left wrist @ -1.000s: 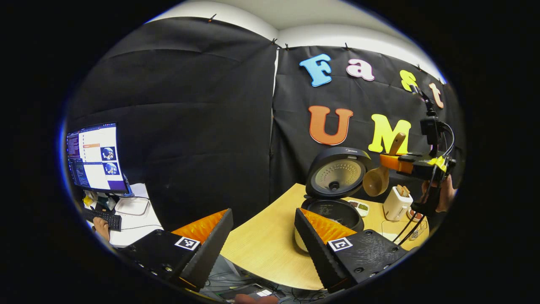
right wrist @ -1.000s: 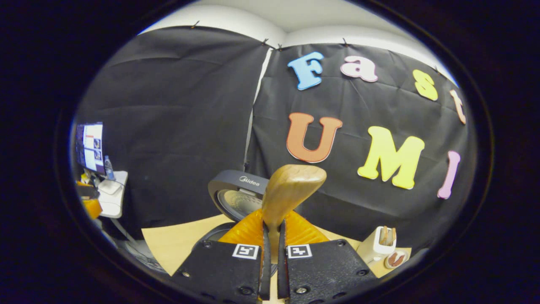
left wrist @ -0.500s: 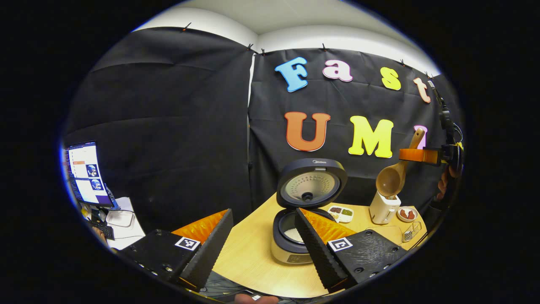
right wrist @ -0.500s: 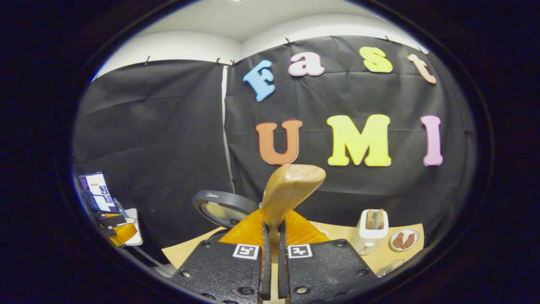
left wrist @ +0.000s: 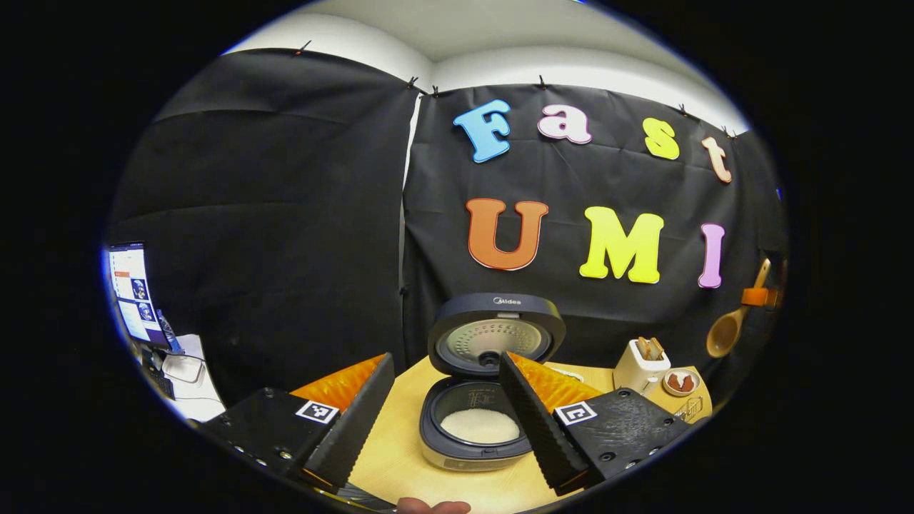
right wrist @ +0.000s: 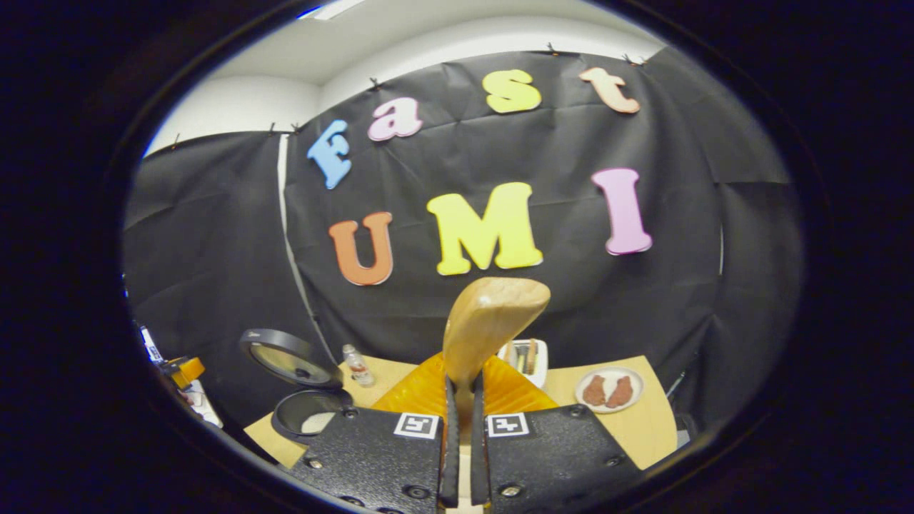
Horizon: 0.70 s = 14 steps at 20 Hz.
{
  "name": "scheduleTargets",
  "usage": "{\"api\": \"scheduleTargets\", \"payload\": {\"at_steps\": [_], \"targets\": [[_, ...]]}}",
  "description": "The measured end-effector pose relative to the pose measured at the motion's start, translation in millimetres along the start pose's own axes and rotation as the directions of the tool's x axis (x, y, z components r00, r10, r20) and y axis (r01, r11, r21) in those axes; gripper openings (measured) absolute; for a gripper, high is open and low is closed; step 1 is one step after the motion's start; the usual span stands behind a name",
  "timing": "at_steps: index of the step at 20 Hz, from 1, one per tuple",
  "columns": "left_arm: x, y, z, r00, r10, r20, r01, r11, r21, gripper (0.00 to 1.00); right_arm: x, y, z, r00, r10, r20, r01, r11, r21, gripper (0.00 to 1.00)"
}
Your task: Close the left gripper, press the button to open the rice cooker; take a wooden spoon from the chopstick holder with the right hand, scoop a spoonful of rice and pour it into the rice cooker, then put the wooden spoon back into the chopstick holder.
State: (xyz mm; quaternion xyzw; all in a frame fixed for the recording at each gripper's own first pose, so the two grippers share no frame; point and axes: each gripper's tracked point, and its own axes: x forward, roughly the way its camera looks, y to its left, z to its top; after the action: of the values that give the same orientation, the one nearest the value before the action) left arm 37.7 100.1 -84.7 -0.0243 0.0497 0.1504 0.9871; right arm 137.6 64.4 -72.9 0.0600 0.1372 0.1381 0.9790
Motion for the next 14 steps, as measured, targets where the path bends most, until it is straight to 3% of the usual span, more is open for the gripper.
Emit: {"api": "scheduleTargets", "payload": {"at_steps": [6,10,14], "targets": [[7.8,-34.3,-1.2,0.999,-0.011,-0.032,0.011,1.0,0.009,0.95,0.9,-130.0,-44.7,0.98,-0.18,-0.09,0.189,0.976,0.108,0.11],[5.9,-47.6,4.1,0.999,0.005,-0.041,-0.005,1.0,-0.001,0.95,11.9,-178.4,-95.2,0.956,-0.226,-0.188,0.263,0.943,0.202,0.12],[1.4,-58.4,7.5,0.999,0.008,-0.052,-0.007,1.0,0.018,0.95,32.8,-200.7,-139.5,0.934,-0.245,-0.261,0.309,0.919,0.245,0.12]]}}
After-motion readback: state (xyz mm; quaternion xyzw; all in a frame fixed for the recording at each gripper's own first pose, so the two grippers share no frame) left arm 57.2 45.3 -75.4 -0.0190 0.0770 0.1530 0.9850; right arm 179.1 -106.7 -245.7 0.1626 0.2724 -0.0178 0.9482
